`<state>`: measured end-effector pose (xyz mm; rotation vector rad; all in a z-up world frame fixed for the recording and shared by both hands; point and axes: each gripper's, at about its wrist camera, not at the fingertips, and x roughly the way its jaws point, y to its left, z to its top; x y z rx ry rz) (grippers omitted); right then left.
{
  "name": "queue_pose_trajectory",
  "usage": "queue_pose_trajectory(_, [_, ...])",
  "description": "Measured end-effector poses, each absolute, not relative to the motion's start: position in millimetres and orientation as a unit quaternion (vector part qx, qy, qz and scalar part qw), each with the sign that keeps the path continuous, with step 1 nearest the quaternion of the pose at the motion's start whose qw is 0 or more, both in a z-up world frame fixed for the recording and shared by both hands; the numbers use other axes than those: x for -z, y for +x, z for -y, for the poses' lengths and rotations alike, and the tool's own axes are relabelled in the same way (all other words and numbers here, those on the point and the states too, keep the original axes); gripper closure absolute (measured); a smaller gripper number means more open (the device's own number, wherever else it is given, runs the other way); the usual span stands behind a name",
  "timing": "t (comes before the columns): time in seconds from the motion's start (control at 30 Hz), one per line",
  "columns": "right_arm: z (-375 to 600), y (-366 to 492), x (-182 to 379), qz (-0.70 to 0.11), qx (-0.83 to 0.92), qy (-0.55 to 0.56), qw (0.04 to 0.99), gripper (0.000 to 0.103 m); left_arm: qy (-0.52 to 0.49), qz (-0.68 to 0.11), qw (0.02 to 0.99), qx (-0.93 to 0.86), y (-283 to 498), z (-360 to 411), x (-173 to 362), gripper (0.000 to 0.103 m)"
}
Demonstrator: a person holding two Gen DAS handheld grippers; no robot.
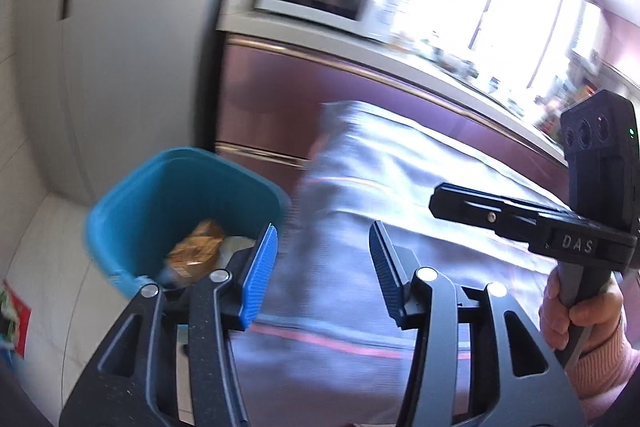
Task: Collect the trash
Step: 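Move both grippers back over the table toward the remaining trash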
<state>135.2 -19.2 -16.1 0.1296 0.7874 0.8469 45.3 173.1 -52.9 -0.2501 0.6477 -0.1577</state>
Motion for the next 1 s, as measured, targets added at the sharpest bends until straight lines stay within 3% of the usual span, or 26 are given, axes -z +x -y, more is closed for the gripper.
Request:
queue_pose_trajectory(0.83, [348, 27, 43, -0.335, -0.033, 0.197, 0.921, 0.072, -0.025, -0.385, 0.835, 0.393, 49, 114, 69, 0.051])
queue_pose_trajectory(0.93, [374, 20, 52, -0.333, -0.006, 0.218, 0.917, 0.063, -0.017, -0.396, 0.819, 0.415, 50, 143, 73, 0.05])
queue_pose_trajectory(1.0, [388, 17, 60, -0.335, 0.002, 0.237, 0.912, 0.063, -0.013, -0.406, 0.81, 0.423, 55, 159, 78, 0.049])
